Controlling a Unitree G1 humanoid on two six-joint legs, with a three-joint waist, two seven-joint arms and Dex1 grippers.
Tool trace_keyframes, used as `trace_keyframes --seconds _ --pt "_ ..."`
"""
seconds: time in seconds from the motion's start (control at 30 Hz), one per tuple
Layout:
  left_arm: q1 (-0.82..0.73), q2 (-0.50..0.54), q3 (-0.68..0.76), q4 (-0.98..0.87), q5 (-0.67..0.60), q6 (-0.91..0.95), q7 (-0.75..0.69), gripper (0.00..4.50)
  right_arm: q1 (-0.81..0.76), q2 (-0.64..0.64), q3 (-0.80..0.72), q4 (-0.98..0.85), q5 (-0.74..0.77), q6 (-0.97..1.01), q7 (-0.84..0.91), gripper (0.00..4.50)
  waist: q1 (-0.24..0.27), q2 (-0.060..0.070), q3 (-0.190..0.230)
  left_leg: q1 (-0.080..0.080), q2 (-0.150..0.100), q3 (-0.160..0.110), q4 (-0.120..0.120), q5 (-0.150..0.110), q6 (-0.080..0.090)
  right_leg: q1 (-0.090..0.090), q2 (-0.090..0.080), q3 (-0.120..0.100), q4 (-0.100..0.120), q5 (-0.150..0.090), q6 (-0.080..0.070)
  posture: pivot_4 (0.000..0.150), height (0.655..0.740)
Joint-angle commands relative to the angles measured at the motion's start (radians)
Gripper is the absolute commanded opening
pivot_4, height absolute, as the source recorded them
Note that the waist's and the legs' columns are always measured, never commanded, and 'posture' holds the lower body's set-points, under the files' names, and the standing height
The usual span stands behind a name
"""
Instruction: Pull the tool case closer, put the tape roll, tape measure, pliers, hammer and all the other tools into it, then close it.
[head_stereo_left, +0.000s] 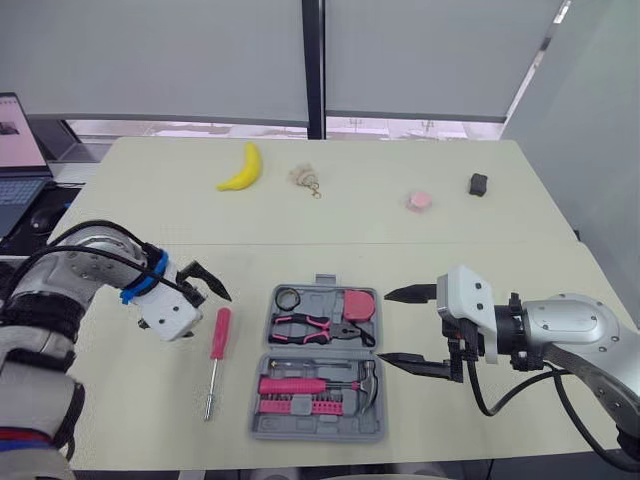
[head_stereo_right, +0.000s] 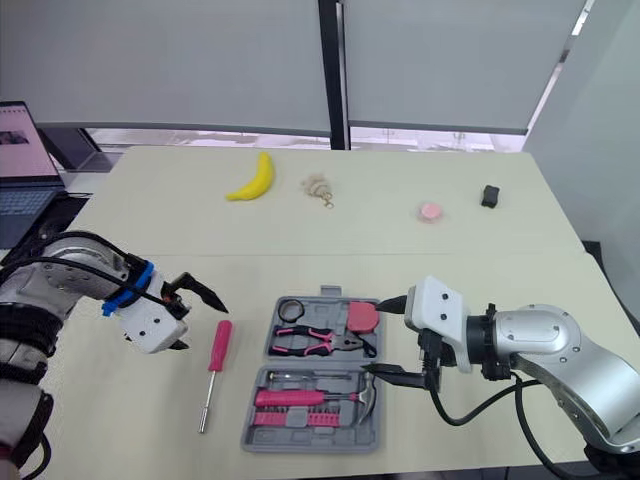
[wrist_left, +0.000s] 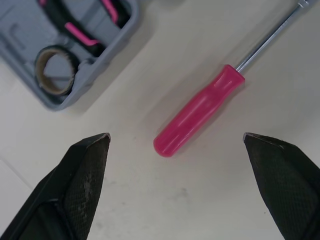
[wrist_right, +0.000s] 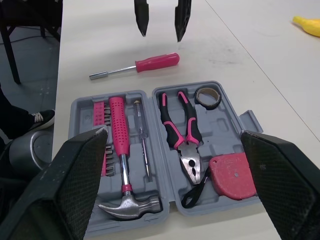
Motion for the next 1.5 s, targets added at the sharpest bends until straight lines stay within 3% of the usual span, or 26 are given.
trace_keyframes --seconds 0.03,0.43,0.87,1.07,1.2,1.5 --pt "-0.071 -0.046 -0.09 0.123 0.112 -0.134 0.035 4.44 -0.023 0.01 0.002 -0.038 0.02 0.011 -0.025 4.5 -0.001 0.0 0.0 0.0 0.001 -0.001 0.0 0.0 0.0 -0.001 0.001 0.0 0.0 0.0 0.0 0.15 0.74" --pt "-0.103 -0.127 -0.227 0.248 0.446 -0.267 0.381 4.44 -0.024 -0.003 -0.015 -0.063 0.053 0.044 -0.058 4.5 -0.001 0.0 0.0 -0.001 0.002 -0.002 0.001 0.0 0.0 -0.001 0.002 -0.001 0.002 0.001 0.001 0.15 0.74" --pt "-0.141 -0.118 -0.324 0.206 0.888 -0.241 0.938 0.57 -0.042 -0.014 -0.02 -0.057 0.072 0.048 -0.064 4.5 0.007 0.011 -0.006 0.006 0.0 -0.001 0.002 0.001 0.0 0.007 0.0 0.0 0.003 0.003 0.005 0.15 0.74" --pt "-0.219 -0.118 -0.364 0.223 0.936 -0.302 1.029 0.55 -0.043 -0.012 -0.016 -0.061 0.085 0.049 -0.074 4.5 0.008 0.009 -0.005 0.004 0.0 -0.001 0.008 0.001 0.0 0.007 -0.001 0.0 0.003 0.005 0.008 0.15 0.74" --pt "-0.267 -0.104 -0.382 0.236 0.887 -0.355 1.032 0.55 -0.038 -0.008 -0.011 -0.067 0.088 0.049 -0.081 4.5 0.005 0.002 -0.002 0.002 0.001 -0.001 0.011 0.001 0.0 0.007 -0.001 0.0 0.005 0.005 0.008 0.15 0.74" --pt "-0.274 -0.055 -0.396 0.279 0.731 -0.351 0.962 0.55 -0.026 0.003 0.015 -0.064 0.066 0.041 -0.102 4.5 -0.002 0.002 -0.001 0.002 0.001 -0.001 0.012 0.001 0.001 0.005 0.001 0.0 0.006 0.005 0.008 0.15 0.74"
